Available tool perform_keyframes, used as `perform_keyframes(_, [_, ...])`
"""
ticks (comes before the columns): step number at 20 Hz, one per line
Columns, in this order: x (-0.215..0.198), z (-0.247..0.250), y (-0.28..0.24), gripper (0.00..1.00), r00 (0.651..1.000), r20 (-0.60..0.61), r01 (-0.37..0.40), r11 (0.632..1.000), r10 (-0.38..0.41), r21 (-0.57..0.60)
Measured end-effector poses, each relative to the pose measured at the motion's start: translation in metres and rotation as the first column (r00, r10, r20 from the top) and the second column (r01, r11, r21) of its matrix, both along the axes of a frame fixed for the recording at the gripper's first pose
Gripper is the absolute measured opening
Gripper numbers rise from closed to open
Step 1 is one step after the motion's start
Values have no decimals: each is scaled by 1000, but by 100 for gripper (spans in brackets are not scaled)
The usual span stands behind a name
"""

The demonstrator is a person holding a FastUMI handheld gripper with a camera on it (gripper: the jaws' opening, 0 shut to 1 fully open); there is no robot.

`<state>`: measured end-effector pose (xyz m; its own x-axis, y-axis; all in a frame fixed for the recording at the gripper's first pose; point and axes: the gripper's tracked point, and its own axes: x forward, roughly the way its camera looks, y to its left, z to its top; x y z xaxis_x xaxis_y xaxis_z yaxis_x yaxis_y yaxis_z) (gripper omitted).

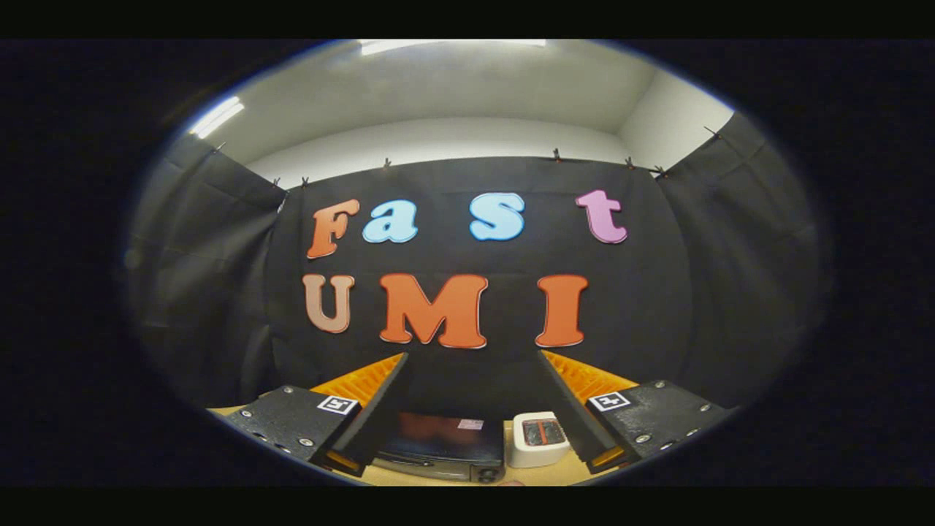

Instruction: Open the toaster oven, put the food inside, and close the toaster oven door.

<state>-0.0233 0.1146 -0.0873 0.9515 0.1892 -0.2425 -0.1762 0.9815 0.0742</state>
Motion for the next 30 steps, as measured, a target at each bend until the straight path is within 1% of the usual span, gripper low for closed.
perform_keyframes(5, [-5, -45, 54, 99, 995, -50, -89, 996, 88, -18])
perform_keyframes(8, [-13, -81, 85, 99, 987, -107, -117, 993, 118, 11])
perform_keyframes(10, [-16, -116, 99, 99, 977, -170, -127, 992, 128, 19])
perform_keyframes(12, [-20, -151, 105, 99, 962, -250, -102, 994, 109, 40])
perform_keyframes(15, [-26, -190, 113, 99, 939, -332, -65, 995, 87, 78])
perform_keyframes(19, [-36, -244, 119, 99, 896, -439, -69, 998, 64, 7])
perform_keyframes(21, [-42, -267, 112, 99, 872, -490, -37, 998, 12, -40])
perform_keyframes(22, [-46, -276, 112, 99, 860, -511, -22, 999, -6, -47])
perform_keyframes(23, [-50, -285, 113, 100, 840, -542, -14, 999, -13, -46])
perform_keyframes(24, [-47, -280, 116, 99, 859, -512, -14, 998, -17, -56])
perform_keyframes(25, [-49, -278, 117, 99, 862, -507, -29, 997, -12, -72])
perform_keyframes(26, [-53, -280, 120, 99, 856, -516, -50, 995, -3, -88])
perform_keyframes(27, [-55, -279, 123, 100, 867, -499, -65, 993, 5, -103])
perform_keyframes(28, [-61, -280, 129, 100, 863, -504, -79, 993, 23, -91])
perform_keyframes(29, [-65, -281, 131, 98, 880, -475, -85, 991, 26, -102])
perform_keyframes(30, [-74, -277, 130, 97, 884, -467, -91, 991, 37, -94])
